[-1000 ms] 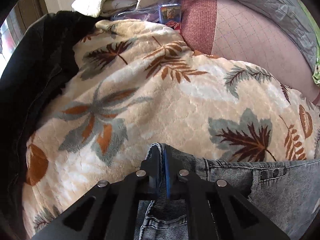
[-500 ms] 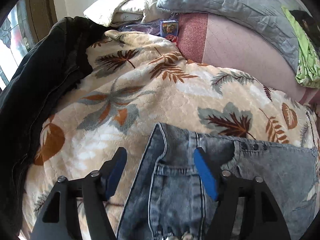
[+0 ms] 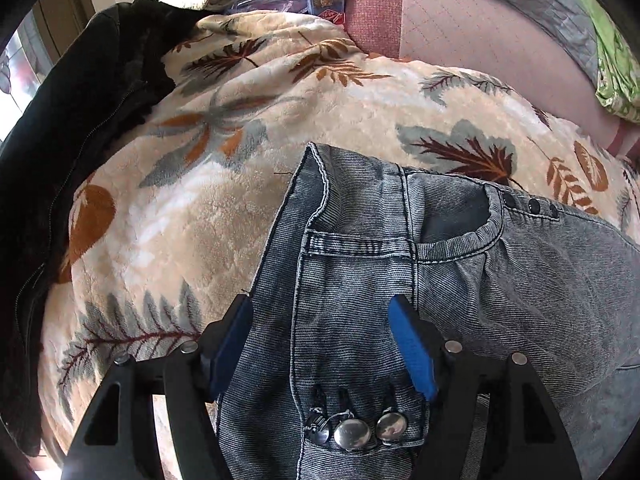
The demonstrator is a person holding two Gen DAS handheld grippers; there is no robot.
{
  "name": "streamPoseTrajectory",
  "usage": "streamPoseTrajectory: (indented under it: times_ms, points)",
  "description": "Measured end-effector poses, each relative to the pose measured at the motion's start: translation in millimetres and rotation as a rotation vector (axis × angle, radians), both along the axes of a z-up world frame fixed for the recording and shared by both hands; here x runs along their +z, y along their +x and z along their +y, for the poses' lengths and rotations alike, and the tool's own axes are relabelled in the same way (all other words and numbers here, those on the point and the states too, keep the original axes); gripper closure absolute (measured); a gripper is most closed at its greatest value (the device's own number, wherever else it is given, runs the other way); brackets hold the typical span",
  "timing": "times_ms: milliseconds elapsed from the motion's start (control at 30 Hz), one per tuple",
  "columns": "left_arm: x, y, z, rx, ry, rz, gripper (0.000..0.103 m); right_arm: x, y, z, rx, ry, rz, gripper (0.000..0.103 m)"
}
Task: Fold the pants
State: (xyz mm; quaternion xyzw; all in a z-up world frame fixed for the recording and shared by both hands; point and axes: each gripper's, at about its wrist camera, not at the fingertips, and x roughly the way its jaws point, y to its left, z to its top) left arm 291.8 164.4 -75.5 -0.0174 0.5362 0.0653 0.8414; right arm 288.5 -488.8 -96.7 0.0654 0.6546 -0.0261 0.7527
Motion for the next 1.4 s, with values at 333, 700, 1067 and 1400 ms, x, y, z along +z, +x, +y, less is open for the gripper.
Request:
streamPoseTrajectory:
  times_ms: [333, 700, 1067, 1400]
  points:
    - [14.7, 37.5, 47.2, 0.113, -0.230, -0.057, 0.032, 56.5, 64.3, -21.7, -0.130, 0.141, -0.290, 0.031]
    - [7.3, 91.3, 51.0, 0.111, -0.286, -0.068, 0.067, -3.9, 126.3, 1.0, -0.116, 0.096, -0.197, 0.057]
    - [-15.6, 105.7, 33.1, 0.112, -0.195, -0.011, 0.092, -2.5, 124.1, 1.0, -0.098, 0.078, -0.190, 0.075]
    - [58.6, 53.9, 26.1, 0.057, -0.221, -0.194, 0.094, 64.9, 88.7, 5.3, -0.070, 0.108, -0.337, 0.083]
